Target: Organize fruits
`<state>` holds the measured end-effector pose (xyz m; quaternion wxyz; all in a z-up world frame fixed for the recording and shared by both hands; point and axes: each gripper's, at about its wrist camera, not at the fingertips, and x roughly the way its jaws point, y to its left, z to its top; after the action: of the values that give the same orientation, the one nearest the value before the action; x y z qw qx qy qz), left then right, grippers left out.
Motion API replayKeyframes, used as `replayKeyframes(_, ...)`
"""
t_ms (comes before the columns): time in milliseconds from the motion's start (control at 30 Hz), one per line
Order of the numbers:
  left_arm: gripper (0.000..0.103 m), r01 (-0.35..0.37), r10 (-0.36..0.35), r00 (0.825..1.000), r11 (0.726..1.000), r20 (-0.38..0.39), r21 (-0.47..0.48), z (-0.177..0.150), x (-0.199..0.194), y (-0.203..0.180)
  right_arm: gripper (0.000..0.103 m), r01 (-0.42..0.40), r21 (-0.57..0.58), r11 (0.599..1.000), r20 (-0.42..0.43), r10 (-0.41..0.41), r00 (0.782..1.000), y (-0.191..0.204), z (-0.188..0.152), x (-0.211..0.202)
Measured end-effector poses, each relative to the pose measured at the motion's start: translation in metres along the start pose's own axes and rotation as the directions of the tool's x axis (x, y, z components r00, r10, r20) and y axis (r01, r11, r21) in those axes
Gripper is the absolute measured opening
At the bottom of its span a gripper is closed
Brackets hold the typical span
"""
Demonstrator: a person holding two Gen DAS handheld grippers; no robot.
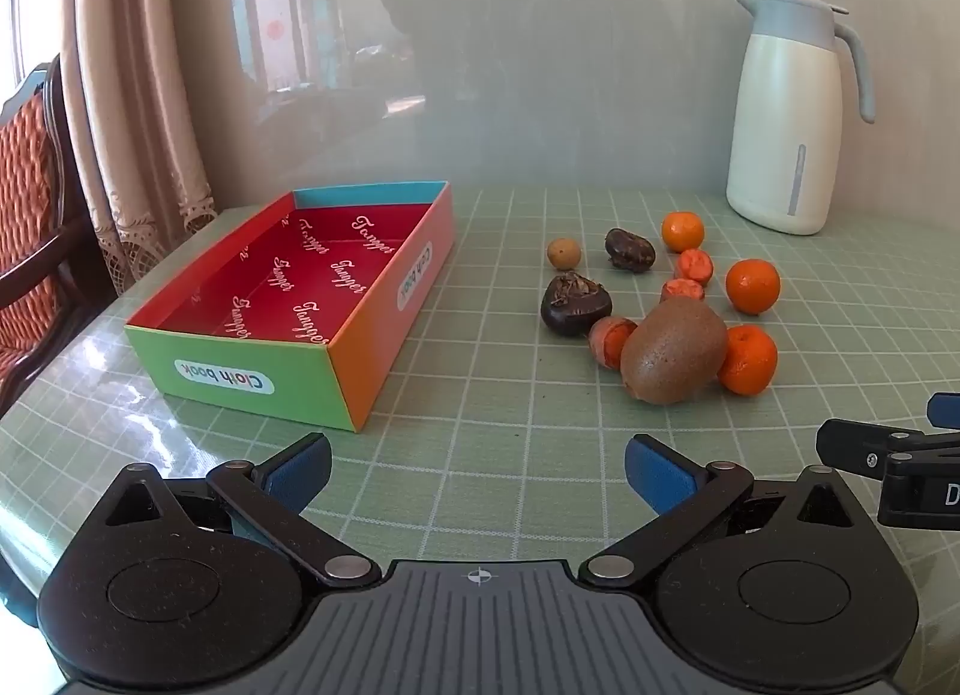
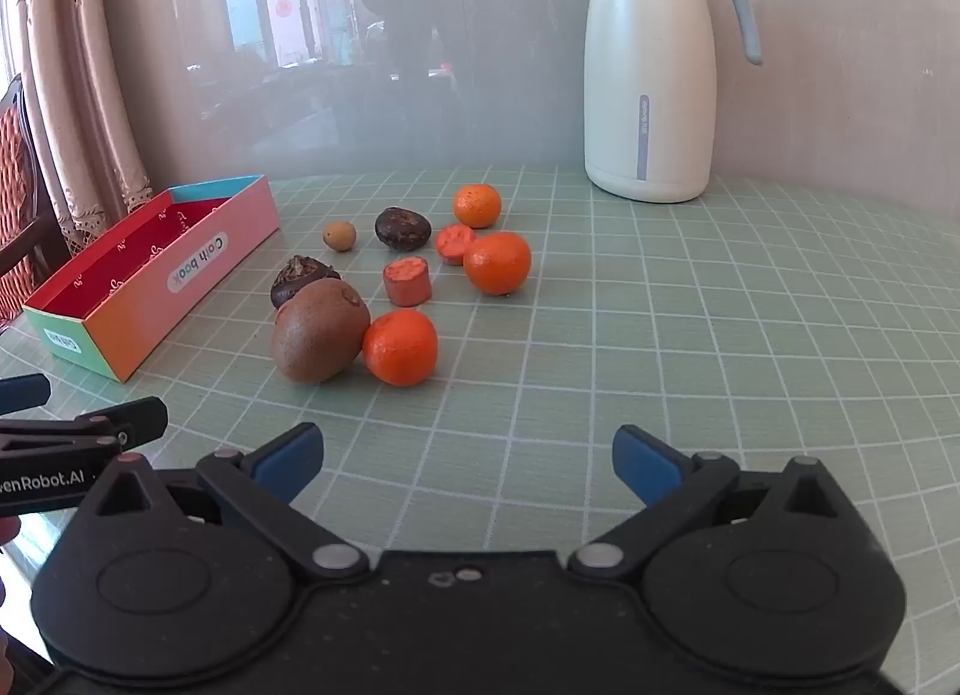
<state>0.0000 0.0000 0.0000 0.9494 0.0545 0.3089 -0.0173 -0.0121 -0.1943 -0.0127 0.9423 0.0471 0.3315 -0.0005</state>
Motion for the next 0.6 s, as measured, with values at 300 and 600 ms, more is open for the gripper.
replayKeyframes(300, 0.103, 0.001, -0.001, 1.000, 1.000, -0.001, 0.001, 0.0000, -0.0003, -0.0002, 0.103, 0.000, 0.001, 1.000, -0.001, 0.000, 1.000, 0.0000, -0.0002, -0.0003)
replayKeyframes(600, 0.103, 0.000, 0.000, 1.000, 1.000, -0.002, 0.002, 0.0015, 0.0012, -0.0023, 0.103, -0.003, 0.005, 1.000, -0.006, 0.003, 1.000, -0.0003, -0.0016, 0.0001)
